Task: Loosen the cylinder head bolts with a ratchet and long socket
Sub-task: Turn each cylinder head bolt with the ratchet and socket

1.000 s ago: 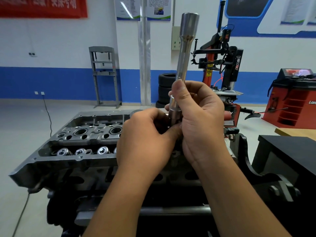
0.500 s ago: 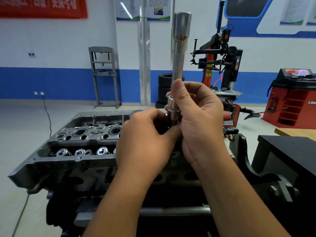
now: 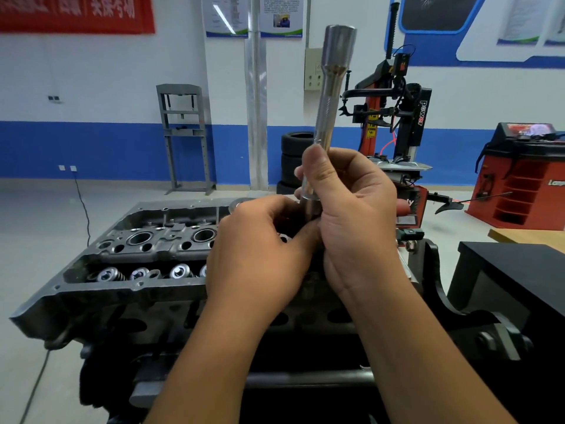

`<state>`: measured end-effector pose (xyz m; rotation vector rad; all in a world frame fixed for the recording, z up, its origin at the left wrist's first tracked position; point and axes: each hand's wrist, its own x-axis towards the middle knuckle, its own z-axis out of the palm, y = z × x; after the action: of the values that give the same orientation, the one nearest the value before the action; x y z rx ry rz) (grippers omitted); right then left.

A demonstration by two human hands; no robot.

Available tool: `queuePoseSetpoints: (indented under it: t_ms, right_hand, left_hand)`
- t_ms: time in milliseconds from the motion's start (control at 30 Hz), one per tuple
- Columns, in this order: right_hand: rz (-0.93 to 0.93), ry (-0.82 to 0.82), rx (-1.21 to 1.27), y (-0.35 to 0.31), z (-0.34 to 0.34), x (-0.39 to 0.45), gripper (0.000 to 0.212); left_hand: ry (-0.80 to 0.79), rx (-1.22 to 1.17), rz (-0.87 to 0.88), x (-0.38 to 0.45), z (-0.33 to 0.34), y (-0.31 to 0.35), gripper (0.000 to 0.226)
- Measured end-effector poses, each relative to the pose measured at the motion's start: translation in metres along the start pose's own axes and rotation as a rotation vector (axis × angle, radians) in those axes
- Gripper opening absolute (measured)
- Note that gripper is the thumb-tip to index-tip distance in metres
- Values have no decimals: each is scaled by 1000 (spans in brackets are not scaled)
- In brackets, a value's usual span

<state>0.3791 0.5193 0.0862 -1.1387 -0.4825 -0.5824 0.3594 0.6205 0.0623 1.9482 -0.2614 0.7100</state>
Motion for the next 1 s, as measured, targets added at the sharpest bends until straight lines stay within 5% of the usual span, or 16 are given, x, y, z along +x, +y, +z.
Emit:
queuePoseSetpoints:
  t_ms: [133,333,500,700,1000]
  right_hand:
    - [72,-68,47,0,-1,0,24]
    - [71,-69,51,-3,0,-1,25]
    - [78,-87,43,-2,1,-1,26]
    - [122,-118,73,-4,3,-1,31]
    - [144,-106,54,-4,5,1,43]
  left_hand:
    - [-110,-64,8,2,-4,2,31]
    - [37,-14,-42,1,-1,1,29]
    - [-123,-84,-20,1,-6,5,29]
    - [52,1,-75,-3,-3,7,31]
    - [-66,-61,-22,-3,-14,12,22]
